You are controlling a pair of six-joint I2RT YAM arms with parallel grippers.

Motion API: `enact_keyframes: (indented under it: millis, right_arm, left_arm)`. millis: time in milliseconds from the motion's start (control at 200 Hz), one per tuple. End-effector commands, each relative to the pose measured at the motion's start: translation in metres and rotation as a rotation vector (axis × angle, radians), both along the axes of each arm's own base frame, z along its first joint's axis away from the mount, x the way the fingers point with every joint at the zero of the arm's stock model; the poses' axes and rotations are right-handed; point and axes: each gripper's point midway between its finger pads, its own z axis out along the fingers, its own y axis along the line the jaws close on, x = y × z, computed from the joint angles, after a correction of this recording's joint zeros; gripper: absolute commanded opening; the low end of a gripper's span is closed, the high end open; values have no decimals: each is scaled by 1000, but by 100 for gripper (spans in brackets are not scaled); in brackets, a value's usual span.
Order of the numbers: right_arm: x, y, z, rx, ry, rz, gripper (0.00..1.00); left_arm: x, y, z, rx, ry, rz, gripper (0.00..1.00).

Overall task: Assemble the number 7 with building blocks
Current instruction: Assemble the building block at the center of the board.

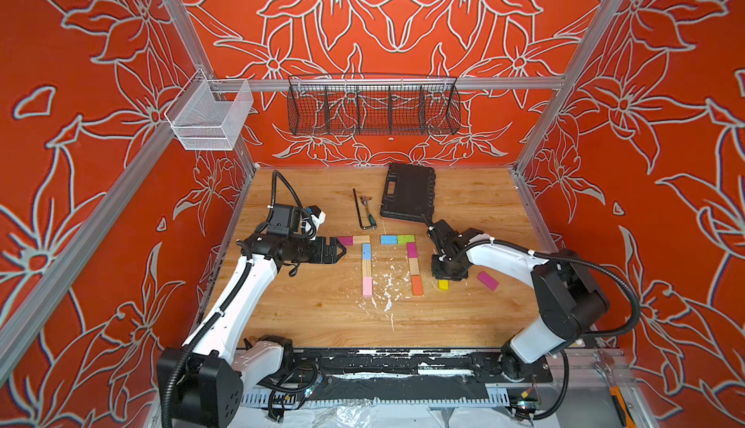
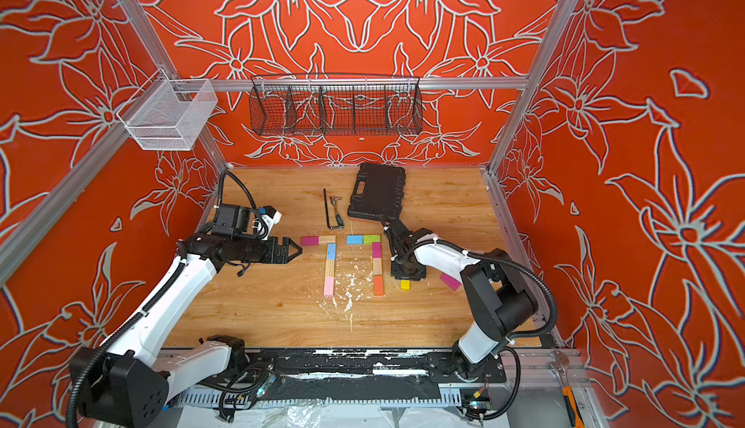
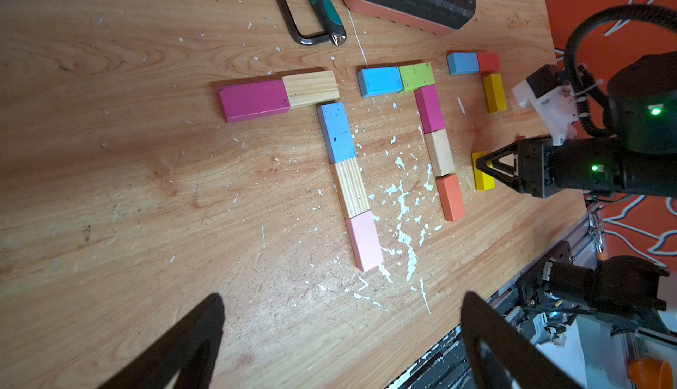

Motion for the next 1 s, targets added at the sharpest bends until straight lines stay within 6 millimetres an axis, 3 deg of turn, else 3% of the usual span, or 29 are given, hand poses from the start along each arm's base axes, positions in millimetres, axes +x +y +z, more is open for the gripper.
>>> enact_keyframes:
  millis: [0, 150, 285, 616, 996]
  right_arm:
    - [-2, -21, 13, -9, 13, 9, 33]
    - [0, -52, 17, -24, 52, -5, 32]
    - [7, -68, 13, -53, 67, 3, 32]
    - [37, -68, -16, -67, 79, 45, 32]
    - [52, -77, -18, -99, 87, 65, 32]
  left_arm:
    - [-2, 0, -1, 9, 4, -16, 97]
    - [-1, 1, -1, 14, 2, -11, 97]
    - [0, 2, -2, 14, 7, -10, 98]
    - [2, 4, -8, 21, 26, -4, 97]
    - [3, 5, -11, 23, 41, -2, 97]
